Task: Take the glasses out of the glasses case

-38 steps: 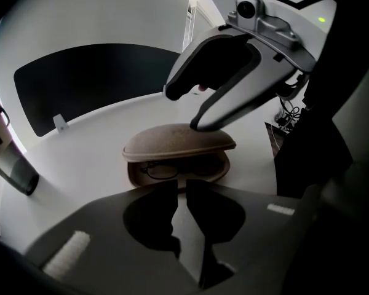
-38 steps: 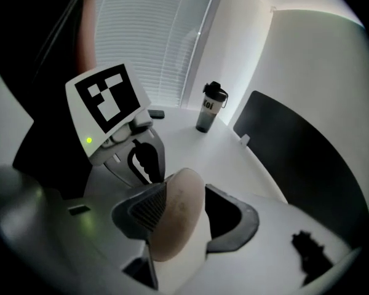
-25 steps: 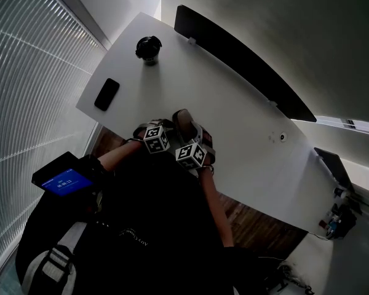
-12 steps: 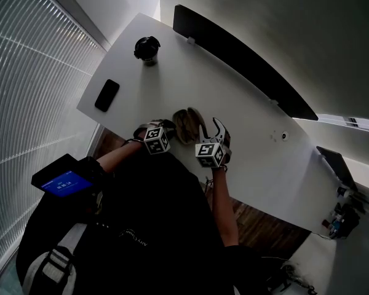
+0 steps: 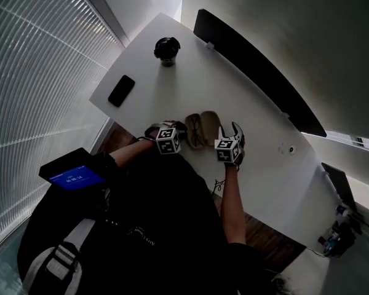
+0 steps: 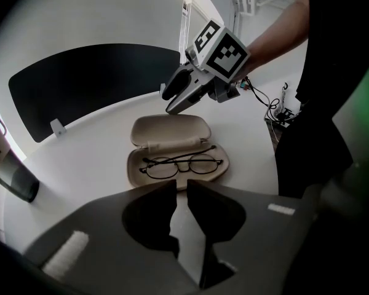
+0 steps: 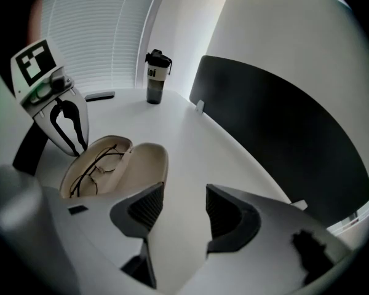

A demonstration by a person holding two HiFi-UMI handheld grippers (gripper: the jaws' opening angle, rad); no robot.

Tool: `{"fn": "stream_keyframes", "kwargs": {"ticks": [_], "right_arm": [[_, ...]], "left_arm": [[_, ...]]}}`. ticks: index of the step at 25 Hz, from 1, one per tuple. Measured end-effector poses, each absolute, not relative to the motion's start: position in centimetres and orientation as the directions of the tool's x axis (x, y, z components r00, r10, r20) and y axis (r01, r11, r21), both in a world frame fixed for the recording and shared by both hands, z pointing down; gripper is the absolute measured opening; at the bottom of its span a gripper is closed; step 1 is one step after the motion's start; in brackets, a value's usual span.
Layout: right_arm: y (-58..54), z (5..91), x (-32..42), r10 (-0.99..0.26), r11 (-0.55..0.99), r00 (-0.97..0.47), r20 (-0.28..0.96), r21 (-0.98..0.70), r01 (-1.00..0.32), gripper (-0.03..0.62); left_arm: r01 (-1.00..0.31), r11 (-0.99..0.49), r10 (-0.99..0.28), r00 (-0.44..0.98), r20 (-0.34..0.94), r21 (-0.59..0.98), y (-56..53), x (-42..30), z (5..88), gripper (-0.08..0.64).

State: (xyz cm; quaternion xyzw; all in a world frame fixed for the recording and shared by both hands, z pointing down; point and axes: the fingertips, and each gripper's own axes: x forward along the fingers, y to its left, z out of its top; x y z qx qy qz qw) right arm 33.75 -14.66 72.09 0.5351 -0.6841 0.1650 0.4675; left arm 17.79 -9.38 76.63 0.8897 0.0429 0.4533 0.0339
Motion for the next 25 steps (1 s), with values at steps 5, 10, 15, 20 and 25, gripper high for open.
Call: {"fn": "stream_keyframes", "kwargs": {"ticks": [5, 10, 15, 20, 25], "right_arm": [[-14.6, 71.9, 33.6, -0.577, 0.350, 0.014, 0.816, 0.263, -0.899, 0.224], [-14.3, 69.2, 32.7, -0.592, 0.298, -0.039, 0.805, 0.173, -0.939, 0.224], [-14.2, 62.9, 27.6, -0.659, 0.347, -0.088, 0.747, 0.199, -0.917, 0.223], [-12.4, 63.6, 19.9, -0.514, 0.593, -0.261, 0.817, 0.119, -0.796, 0.222], [-11.3, 69.5, 19.1, -0.353, 0.582, -0.240, 0.904, 0.011, -0.813, 0.221]], "left_arm": [[0.043, -0.994, 0.104, 0.595, 0.797, 0.097, -9.5, 17.9, 76.6, 0.061], [0.037, -0.995, 0.098, 0.602, 0.793, 0.095, -9.5, 17.8, 76.7, 0.063], [0.037, -0.992, 0.120, 0.617, 0.778, 0.124, -8.8, 18.2, 76.3, 0.102], [0.036, -0.989, 0.133, 0.626, 0.768, 0.141, -8.3, 18.4, 76.0, 0.113], [0.045, -0.991, 0.126, 0.623, 0.772, 0.125, -8.2, 18.8, 76.3, 0.113]]}}
